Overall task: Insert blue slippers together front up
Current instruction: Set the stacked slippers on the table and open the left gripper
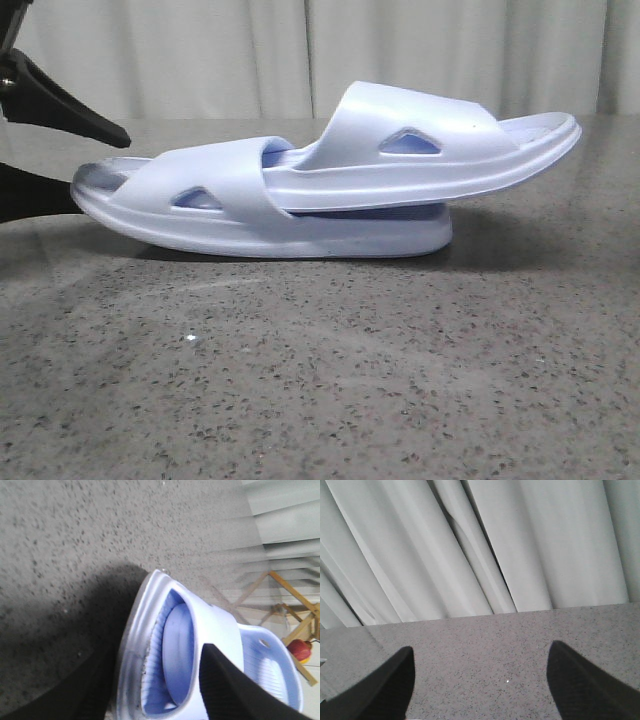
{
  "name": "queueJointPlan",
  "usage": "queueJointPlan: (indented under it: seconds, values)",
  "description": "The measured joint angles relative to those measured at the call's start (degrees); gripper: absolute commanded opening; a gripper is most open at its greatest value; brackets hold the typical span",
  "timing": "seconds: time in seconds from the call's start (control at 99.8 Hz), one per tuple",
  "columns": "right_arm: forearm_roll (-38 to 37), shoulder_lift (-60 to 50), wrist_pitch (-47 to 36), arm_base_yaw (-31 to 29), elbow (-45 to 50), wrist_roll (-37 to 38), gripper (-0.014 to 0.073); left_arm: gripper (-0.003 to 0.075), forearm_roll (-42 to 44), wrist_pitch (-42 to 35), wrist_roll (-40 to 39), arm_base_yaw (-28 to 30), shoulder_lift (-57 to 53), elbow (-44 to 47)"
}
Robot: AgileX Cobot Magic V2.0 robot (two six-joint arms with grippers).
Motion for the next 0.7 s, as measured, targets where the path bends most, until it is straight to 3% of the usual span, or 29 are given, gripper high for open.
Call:
queueJointPlan:
  seconds: [0.371,0.701]
  values:
    - [-0.7,0.0,0.1,0.0,0.0,0.0,0.0478,0.0344,0.0,-12.1,12.4,0.0,-3.7,-0.3]
    - [-11.0,0.0,-1.1,0.0,1.8,0.0,0.0478,0.0340,2.4,-20.2,25.6,0.0,-18.0,-0.3]
